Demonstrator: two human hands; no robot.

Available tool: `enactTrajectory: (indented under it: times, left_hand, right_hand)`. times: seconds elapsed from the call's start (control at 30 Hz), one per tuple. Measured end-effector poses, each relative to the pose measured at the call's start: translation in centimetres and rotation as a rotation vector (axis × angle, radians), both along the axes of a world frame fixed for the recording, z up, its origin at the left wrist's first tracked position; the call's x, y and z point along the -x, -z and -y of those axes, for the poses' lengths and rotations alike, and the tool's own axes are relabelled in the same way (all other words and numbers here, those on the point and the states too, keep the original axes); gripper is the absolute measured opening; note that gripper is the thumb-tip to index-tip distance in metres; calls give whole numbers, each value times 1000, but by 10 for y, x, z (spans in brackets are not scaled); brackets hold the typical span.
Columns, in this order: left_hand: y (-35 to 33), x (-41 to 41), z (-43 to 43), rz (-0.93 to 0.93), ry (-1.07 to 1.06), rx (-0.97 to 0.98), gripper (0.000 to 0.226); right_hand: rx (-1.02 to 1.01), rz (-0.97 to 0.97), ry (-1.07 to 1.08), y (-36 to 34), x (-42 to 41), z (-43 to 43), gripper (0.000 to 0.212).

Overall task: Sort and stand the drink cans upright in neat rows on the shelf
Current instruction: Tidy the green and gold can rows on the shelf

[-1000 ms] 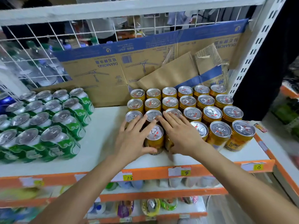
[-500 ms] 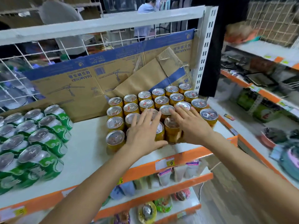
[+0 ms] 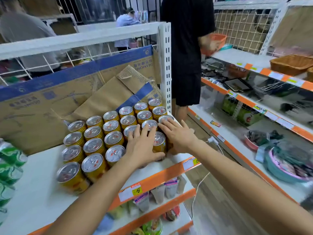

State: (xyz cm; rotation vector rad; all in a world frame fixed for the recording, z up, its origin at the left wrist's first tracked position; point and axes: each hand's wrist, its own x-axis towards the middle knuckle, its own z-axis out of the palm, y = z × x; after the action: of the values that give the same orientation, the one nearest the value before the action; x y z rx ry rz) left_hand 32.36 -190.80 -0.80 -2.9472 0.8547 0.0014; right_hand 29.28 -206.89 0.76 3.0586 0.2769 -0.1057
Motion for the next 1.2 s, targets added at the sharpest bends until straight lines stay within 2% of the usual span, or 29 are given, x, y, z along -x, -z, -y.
enactTrajectory:
  times: [0.33, 0.63, 0.8, 1.0, 1.13, 1.2]
  left_hand:
    - [1, -5, 7, 53, -19, -24, 106]
    - [-1, 3, 10, 105, -19, -41, 109]
    - [-12, 9, -21, 112, 0, 130, 113]
    - [-15, 21, -106, 157, -38, 318, 94]
    - [-2, 36, -171, 179, -197, 499, 87]
    - [6, 45, -201, 125, -324, 617, 92]
  right_hand:
    - [-79, 60, -86, 14, -13, 14, 104]
    - [-40, 78, -85, 10, -8, 10, 108]
    - [-94, 139, -209, -6, -4, -16, 98]
    - [-250, 124, -387, -14, -3, -92, 89]
    - [-288, 76, -465, -11, -8, -147, 75]
    - [-284, 34, -486, -10, -10, -169, 65]
